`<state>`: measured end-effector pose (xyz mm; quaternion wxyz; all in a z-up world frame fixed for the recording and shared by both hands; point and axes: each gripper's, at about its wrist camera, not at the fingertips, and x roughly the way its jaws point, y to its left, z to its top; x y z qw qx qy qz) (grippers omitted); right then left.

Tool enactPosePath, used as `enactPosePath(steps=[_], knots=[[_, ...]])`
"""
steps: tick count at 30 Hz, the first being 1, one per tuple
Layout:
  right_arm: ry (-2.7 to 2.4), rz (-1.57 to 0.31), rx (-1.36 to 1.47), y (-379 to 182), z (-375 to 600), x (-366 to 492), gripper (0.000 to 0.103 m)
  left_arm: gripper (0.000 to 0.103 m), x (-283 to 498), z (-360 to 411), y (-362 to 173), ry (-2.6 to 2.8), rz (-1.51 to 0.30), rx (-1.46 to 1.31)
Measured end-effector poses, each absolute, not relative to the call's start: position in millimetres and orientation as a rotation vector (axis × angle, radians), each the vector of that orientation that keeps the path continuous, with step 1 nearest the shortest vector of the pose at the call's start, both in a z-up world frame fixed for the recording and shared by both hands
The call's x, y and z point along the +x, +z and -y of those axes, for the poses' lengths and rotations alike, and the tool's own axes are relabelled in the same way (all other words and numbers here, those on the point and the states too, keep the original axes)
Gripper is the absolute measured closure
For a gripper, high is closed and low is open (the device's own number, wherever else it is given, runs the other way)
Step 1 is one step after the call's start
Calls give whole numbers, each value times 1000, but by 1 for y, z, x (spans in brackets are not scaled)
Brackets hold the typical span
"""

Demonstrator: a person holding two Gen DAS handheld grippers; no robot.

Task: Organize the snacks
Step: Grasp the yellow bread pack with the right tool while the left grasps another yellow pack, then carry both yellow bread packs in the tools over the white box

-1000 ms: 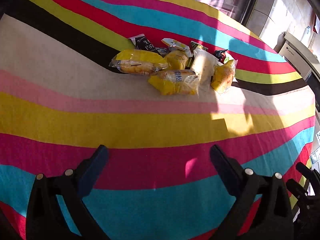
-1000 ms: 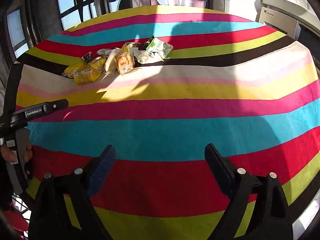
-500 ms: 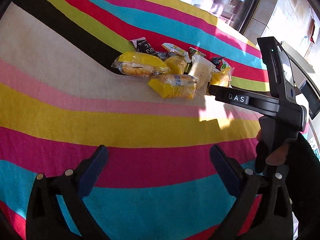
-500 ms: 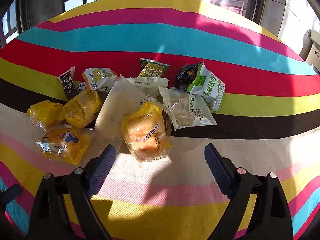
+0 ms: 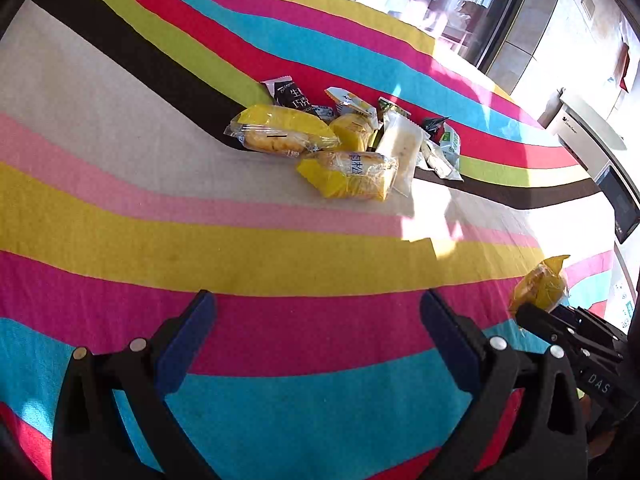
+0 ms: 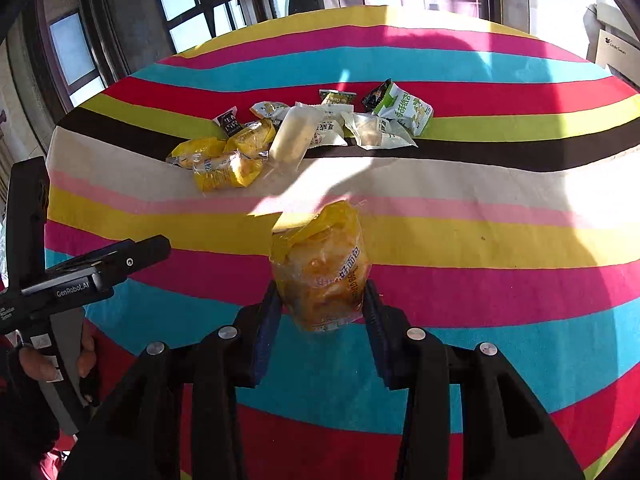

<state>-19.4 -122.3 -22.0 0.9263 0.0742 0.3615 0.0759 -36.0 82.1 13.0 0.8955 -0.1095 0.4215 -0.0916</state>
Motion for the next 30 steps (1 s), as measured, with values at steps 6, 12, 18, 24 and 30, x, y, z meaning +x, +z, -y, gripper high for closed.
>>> enactPosePath(steps=[6,12,18,24,30], knots=[[129,-683,233,-30,131,-42,62,2,-29,-74,13,-166,-902,-171],[113,-701,194,-33,123,-34,62,2,5,-61,18,-162,-986,-193],[98,-703,237,-35,131,-33,62,2,71,-42,17,-69,-1003,-201],[105,-704,251,-35,133,-32,62,43,85,-24,17,-112,-949,-117],[109,-699,276,-36,137,-32,62,44,6,-29,20,-228,-885,-140]])
